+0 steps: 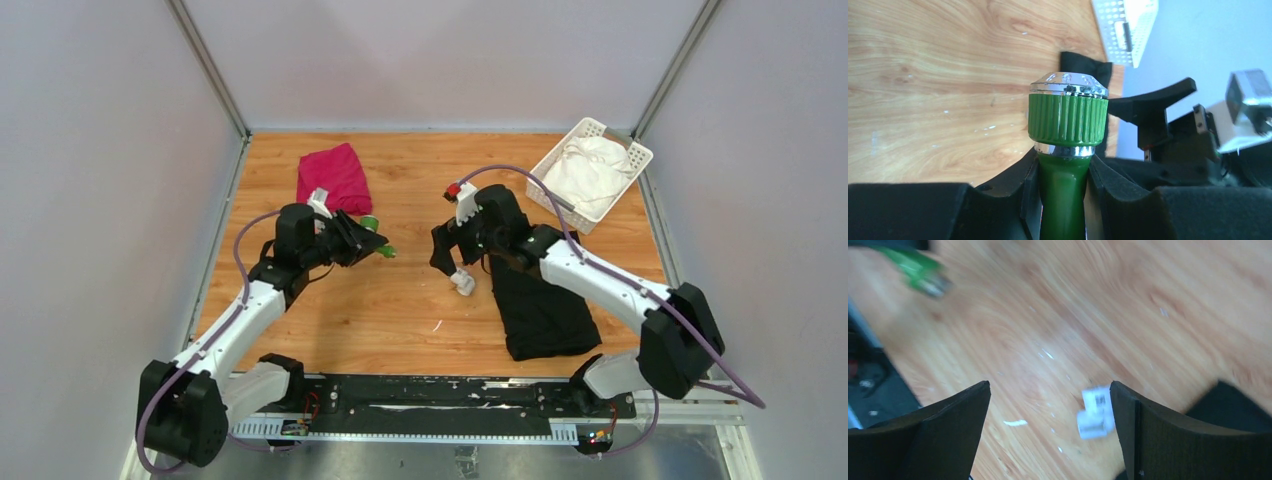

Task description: Install the water faucets

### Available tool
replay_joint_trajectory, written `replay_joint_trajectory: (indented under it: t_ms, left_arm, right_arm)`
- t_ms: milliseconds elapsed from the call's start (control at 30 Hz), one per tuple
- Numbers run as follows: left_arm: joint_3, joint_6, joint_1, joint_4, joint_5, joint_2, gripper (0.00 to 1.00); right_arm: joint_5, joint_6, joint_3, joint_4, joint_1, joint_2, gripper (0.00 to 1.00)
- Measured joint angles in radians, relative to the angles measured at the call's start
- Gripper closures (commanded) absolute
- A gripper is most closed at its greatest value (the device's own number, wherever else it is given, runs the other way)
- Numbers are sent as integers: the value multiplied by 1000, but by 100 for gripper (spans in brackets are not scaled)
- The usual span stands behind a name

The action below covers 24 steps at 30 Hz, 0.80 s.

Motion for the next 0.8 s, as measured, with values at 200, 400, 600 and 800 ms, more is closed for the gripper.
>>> replay_joint_trajectory:
  t_ms: [200,400,600,800]
  left_arm:
    - [-54,-135,13,137,89,23,100]
    - [-56,-200,14,194,139,43,100]
    - [-56,-218,14,213,158,43,100]
    - [-56,-220,14,213,168,43,100]
  right_arm:
    - [-124,-7,-47,225,58,-103,16]
    - [-170,-37,-51,348,127,-66,14]
    - [-153,-73,-12,354,168,30,15]
    - [-122,-85,3,377,178,58,33]
